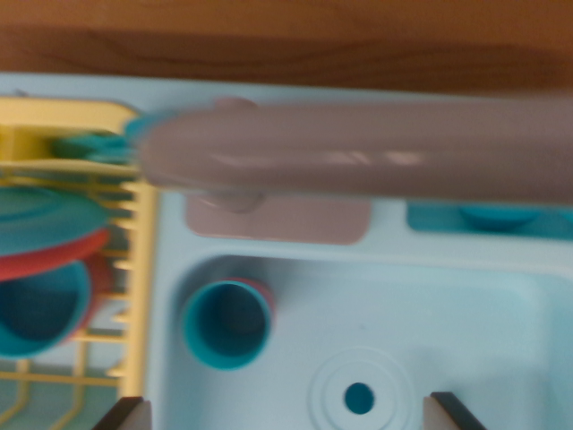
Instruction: Pick detergent from the sink
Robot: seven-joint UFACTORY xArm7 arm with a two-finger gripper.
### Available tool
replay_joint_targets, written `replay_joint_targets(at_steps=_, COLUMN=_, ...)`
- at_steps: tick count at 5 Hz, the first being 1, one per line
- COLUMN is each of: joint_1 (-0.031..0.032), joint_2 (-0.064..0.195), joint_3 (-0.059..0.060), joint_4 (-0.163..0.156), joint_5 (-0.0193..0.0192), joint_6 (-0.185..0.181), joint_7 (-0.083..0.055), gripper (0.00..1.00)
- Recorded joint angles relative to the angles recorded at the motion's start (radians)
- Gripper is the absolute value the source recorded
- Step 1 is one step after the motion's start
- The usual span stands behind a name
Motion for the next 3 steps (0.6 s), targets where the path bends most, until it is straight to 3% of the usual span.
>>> replay_joint_targets(at_steps=1, joint_1=0.0000, joint_2=0.000, joint_3=0.000, joint_4=0.000, joint_5=0.0000, joint_6=0.000, joint_7=0.000, gripper=0.00)
replay_joint_targets(at_steps=2, joint_1=-0.0104, joint_2=0.004, joint_3=-0.011, joint_4=-0.046, joint_5=0.0042, joint_6=-0.047, joint_7=-0.024, gripper=0.00)
replay_joint_targets(at_steps=3, joint_1=-0.0104, joint_2=0.004, joint_3=-0.011, joint_4=-0.046, joint_5=0.0042, joint_6=-0.047, joint_7=-0.024, gripper=0.00)
